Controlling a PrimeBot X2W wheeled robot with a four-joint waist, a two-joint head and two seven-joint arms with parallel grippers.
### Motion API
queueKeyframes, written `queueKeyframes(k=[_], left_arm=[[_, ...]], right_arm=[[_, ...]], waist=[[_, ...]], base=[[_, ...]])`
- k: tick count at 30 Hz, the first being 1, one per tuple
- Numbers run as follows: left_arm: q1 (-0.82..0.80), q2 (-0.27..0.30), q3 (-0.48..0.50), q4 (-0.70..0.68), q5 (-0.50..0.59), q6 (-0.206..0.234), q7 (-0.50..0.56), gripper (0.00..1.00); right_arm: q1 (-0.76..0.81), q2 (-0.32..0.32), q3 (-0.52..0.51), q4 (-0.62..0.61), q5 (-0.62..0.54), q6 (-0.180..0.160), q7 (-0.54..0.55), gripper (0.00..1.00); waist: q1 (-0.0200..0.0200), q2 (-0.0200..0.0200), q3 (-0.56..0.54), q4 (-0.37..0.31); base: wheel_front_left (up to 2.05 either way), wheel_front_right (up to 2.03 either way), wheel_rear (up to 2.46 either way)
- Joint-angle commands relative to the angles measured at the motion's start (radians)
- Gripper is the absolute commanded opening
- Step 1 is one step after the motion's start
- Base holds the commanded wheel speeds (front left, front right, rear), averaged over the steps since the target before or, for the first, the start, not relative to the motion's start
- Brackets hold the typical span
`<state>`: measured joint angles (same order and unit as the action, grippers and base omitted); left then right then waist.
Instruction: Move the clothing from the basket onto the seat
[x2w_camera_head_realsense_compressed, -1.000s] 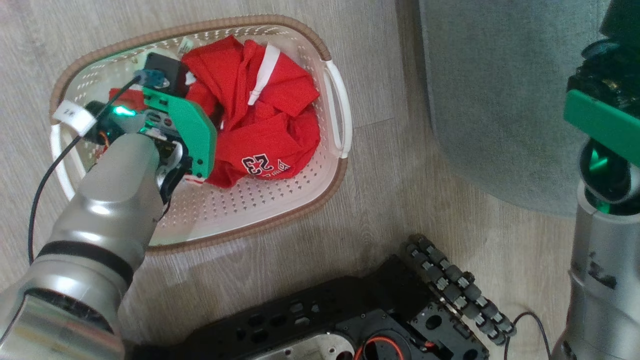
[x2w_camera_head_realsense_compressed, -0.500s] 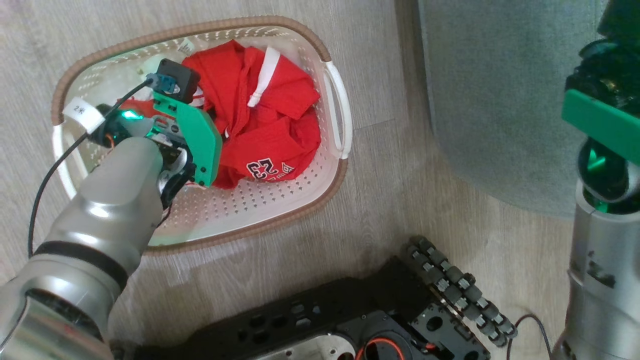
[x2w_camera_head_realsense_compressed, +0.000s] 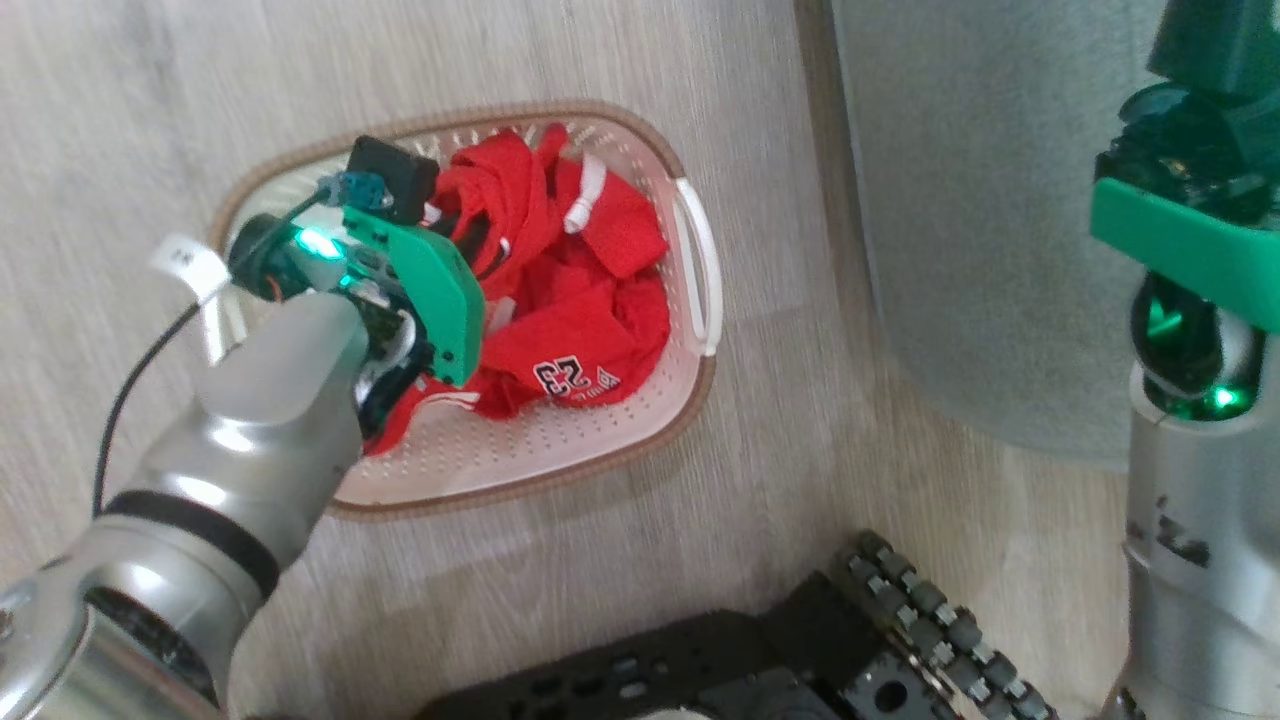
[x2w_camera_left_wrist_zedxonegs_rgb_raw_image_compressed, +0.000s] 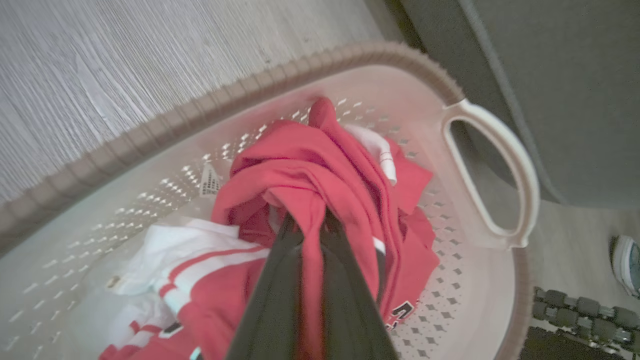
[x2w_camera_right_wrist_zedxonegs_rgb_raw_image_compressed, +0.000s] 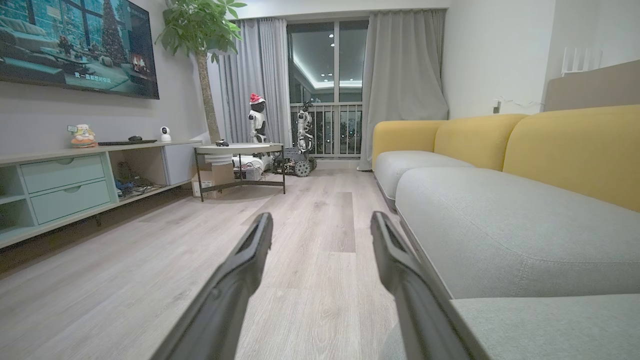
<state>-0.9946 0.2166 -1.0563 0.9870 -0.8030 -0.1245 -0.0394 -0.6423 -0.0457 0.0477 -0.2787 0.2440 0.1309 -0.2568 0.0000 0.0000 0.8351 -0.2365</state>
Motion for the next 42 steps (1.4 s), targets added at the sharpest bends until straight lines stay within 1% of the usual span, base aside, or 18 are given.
queueKeyframes(k=[1,2,9,13,20,22,23,24,26,32,38,42], left_arm=[[0.040,0.003,0.002,-0.034,-0.025,-0.006,-0.039,0.00],[0.040,0.003,0.002,-0.034,-0.025,-0.006,-0.039,0.00],[0.099,-0.008,-0.037,-0.090,-0.081,-0.006,-0.149,0.00],[0.126,-0.006,-0.053,-0.131,-0.089,-0.006,-0.193,0.00],[0.177,-0.001,-0.015,-0.231,-0.089,-0.001,-0.220,0.00],[0.197,0.008,0.013,-0.291,-0.080,0.013,-0.221,0.00],[0.197,0.008,0.013,-0.291,-0.080,0.013,-0.221,0.00],[0.209,0.018,0.036,-0.344,-0.066,0.025,-0.222,0.00],[0.223,0.030,0.054,-0.396,-0.054,0.037,-0.222,0.00],[0.238,0.069,0.078,-0.529,-0.043,0.079,-0.217,0.00],[0.209,0.101,0.104,-0.651,-0.057,0.117,-0.171,0.00],[0.178,0.120,0.126,-0.709,-0.064,0.143,-0.142,0.00]], right_arm=[[0.051,-0.004,0.011,-0.014,-0.013,0.000,-0.005,1.00],[0.051,-0.004,0.011,-0.014,-0.013,0.000,-0.005,1.00],[0.117,-0.004,0.024,0.040,-0.034,0.000,-0.005,1.00],[0.161,-0.004,0.028,0.072,-0.042,0.000,-0.005,1.00],[0.251,-0.004,0.020,0.121,-0.040,0.000,-0.005,1.00],[0.294,-0.004,0.020,0.138,-0.038,0.000,-0.005,1.00],[0.294,-0.004,0.020,0.138,-0.038,0.000,-0.005,1.00],[0.322,-0.004,0.026,0.151,-0.040,0.000,-0.005,1.00],[0.350,-0.004,0.035,0.166,-0.043,0.000,-0.005,1.00],[0.421,-0.007,0.070,0.204,-0.021,0.000,-0.005,1.00],[0.480,-0.021,0.120,0.235,-0.002,0.000,-0.005,1.00],[0.503,-0.021,0.140,0.242,0.003,0.000,-0.005,1.00]], waist=[[0.0000,0.0000,-0.085,0.028],[0.0000,0.0000,-0.085,0.028],[0.0000,0.0000,-0.255,0.061],[0.0000,0.0000,-0.354,0.079],[0.0000,0.0000,-0.513,0.117],[0.0000,0.0000,-0.568,0.132],[0.0000,0.0000,-0.568,0.132],[0.0000,0.0000,-0.602,0.141],[0.0000,0.0000,-0.635,0.148],[0.0000,0.0000,-0.718,0.162],[0.0000,0.0000,-0.768,0.171],[0.0000,0.0000,-0.781,0.170]], base=[[0.00,0.00,0.00],[0.00,0.00,0.00],[0.00,0.00,0.00],[0.00,0.00,0.00],[0.00,0.00,0.00],[0.00,0.00,0.00],[0.00,0.00,0.00],[0.00,0.00,0.00],[0.00,0.00,0.00],[0.00,0.00,0.00],[0.00,0.00,0.00],[0.00,0.00,0.00]])
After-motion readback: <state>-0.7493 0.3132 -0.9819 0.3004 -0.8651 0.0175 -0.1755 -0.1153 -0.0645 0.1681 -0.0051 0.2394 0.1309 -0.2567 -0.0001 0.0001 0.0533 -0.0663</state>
